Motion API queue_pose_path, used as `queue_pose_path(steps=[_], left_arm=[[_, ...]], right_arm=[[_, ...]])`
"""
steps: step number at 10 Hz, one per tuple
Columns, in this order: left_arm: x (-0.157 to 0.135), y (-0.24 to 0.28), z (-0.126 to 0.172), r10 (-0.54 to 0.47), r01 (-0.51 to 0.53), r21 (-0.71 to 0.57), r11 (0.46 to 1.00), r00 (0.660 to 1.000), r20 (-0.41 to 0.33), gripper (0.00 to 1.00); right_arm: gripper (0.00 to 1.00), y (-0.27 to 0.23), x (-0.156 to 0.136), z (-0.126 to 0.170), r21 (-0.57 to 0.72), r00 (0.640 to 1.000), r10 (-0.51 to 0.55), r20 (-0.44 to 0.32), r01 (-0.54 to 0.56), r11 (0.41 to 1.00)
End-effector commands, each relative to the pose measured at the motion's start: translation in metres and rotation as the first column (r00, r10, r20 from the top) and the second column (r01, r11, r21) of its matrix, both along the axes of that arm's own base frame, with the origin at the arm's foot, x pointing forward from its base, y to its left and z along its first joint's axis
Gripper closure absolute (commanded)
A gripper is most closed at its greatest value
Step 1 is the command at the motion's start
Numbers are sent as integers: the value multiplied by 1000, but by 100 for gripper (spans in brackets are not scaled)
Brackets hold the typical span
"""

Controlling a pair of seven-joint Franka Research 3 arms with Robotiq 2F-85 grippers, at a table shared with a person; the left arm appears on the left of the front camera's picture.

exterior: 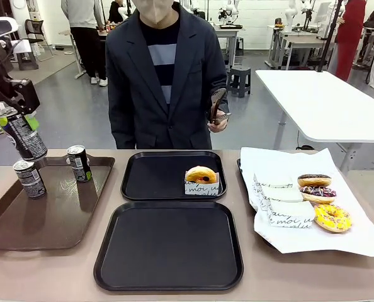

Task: Set up donuts and drinks on trays.
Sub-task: Pick up one Pepsi coke and place it on the Flat Tray.

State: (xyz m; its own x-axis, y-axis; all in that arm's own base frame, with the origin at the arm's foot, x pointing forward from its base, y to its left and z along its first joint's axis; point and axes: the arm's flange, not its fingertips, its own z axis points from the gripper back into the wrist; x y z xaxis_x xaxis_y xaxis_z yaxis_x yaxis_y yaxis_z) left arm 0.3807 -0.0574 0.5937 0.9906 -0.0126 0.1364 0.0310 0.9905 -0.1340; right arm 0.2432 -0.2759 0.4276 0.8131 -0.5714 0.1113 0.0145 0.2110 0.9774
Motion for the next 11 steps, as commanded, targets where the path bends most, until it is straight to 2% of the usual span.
queue_pose_path(steps=[1,5,6,7,8,11], left_arm=[[0,-6,-4,7,-6,59,998,1000,-8,85],[0,-6,-4,7,-6,59,998,1000,-8,85],[0,-6,-8,-13,13,41,999,1000,-14,42],[9,-41,-6,-59,56,111,992,998,25,42],[24,-80,-10,-124,118,173,978,992,26,42],[73,-181,-25,-252,247,267,932,968,-15,42]], right_arm=[[0,-1,-1,-1,1,1000,1,10,-1,1000],[0,-1,-1,-1,1,1000,1,10,-1,1000],[0,-1,-1,-1,1,1000,1,10,-1,1000],[0,-1,-1,-1,1,1000,1,10,-1,1000],[0,-1,-1,-1,1,1000,1,10,-1,1000],[0,-1,-1,-1,1,1000,1,10,-1,1000]])
